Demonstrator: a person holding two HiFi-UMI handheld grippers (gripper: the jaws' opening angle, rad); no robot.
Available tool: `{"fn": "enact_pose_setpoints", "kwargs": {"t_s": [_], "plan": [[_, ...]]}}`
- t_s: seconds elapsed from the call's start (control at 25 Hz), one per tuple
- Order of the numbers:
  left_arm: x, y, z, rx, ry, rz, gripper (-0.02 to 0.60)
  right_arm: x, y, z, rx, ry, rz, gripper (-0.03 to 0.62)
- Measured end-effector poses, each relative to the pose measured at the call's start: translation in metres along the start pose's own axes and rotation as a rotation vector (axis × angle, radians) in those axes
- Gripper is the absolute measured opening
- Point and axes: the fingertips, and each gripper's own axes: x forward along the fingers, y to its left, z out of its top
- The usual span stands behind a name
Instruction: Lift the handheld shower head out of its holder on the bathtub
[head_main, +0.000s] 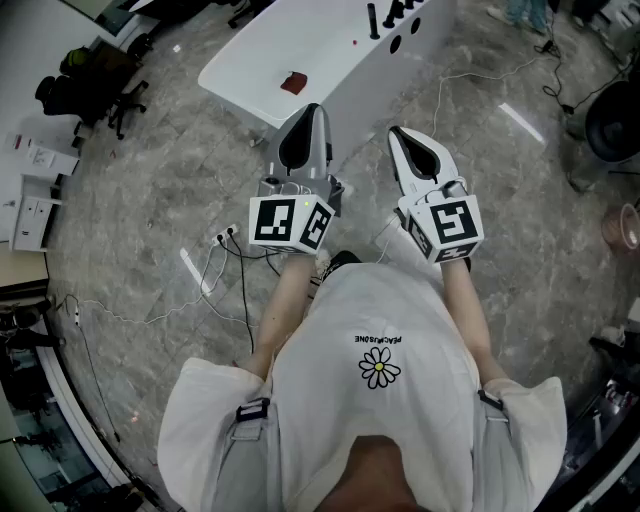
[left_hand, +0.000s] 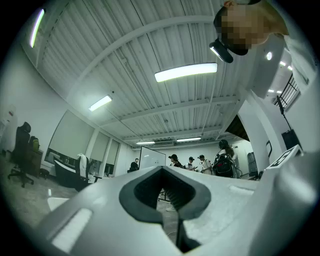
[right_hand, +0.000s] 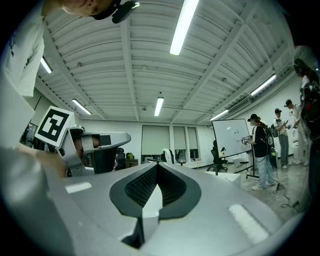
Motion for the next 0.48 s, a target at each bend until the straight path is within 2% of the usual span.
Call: {"fn": "enact_pose_setpoints", "kwargs": {"t_s": [0.48], "plan": [[-0.001, -0.001, -0.017, -0.03, 0.033, 0.005, 0.0, -0.007, -0.002, 0.004, 0.014, 0.004, -0.001, 0.018]]}}
